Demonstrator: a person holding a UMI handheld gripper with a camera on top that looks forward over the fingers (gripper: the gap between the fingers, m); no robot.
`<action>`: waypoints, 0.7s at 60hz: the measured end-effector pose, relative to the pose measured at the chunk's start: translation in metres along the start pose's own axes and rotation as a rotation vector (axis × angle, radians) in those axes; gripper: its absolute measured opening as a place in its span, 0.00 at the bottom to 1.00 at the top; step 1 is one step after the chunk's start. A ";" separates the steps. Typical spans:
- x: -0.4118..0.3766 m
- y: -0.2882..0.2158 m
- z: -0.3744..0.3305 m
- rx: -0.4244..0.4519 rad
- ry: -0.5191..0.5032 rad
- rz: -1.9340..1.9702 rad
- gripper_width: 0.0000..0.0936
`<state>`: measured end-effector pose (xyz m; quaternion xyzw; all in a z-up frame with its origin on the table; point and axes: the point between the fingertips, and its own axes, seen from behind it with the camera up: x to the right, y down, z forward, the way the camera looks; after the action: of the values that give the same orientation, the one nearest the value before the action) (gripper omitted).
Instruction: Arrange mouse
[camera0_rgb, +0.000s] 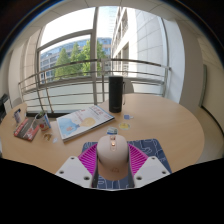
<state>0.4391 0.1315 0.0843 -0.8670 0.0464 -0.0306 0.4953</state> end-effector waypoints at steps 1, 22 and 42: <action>0.005 0.005 0.004 -0.013 0.001 -0.005 0.44; 0.038 0.076 0.052 -0.136 -0.025 0.005 0.59; 0.037 0.036 -0.028 -0.087 -0.004 -0.031 0.90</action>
<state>0.4713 0.0853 0.0682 -0.8884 0.0332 -0.0345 0.4566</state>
